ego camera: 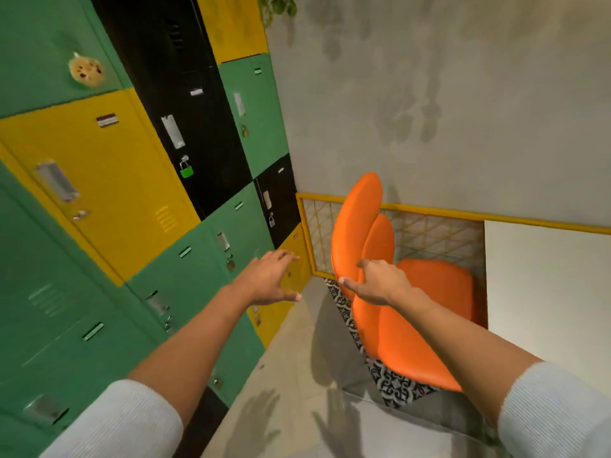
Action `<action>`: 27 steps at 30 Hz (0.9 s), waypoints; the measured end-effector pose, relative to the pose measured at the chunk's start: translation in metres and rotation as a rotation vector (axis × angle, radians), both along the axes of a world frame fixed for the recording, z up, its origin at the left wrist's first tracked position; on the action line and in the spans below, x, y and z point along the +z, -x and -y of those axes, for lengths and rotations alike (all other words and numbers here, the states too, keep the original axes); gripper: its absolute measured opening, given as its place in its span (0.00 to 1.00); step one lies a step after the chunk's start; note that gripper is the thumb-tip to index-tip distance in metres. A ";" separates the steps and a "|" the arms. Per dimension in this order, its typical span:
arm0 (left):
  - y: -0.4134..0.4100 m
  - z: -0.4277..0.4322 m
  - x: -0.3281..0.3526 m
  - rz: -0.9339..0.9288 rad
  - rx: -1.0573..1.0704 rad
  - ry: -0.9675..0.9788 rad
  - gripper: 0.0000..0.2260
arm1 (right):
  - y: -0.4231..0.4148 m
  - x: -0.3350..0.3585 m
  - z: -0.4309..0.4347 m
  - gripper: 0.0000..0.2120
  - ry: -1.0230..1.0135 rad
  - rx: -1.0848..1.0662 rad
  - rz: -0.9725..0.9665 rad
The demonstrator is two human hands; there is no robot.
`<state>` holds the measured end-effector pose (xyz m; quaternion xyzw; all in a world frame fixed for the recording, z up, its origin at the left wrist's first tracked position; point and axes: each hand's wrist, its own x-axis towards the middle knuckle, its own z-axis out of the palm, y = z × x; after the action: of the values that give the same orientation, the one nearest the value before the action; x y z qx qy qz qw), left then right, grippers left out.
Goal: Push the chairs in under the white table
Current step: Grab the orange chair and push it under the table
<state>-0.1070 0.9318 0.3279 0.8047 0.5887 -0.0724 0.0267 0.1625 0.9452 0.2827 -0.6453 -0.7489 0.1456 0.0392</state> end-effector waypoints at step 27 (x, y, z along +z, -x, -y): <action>-0.011 -0.512 -0.027 -0.016 -0.869 0.075 0.55 | 0.125 -0.054 -0.280 0.38 -0.021 -0.740 0.080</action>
<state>-0.0965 1.4439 0.3013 0.9755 0.1928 -0.1046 0.0184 0.0375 1.2250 0.2289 -0.8771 -0.4675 0.0884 0.0664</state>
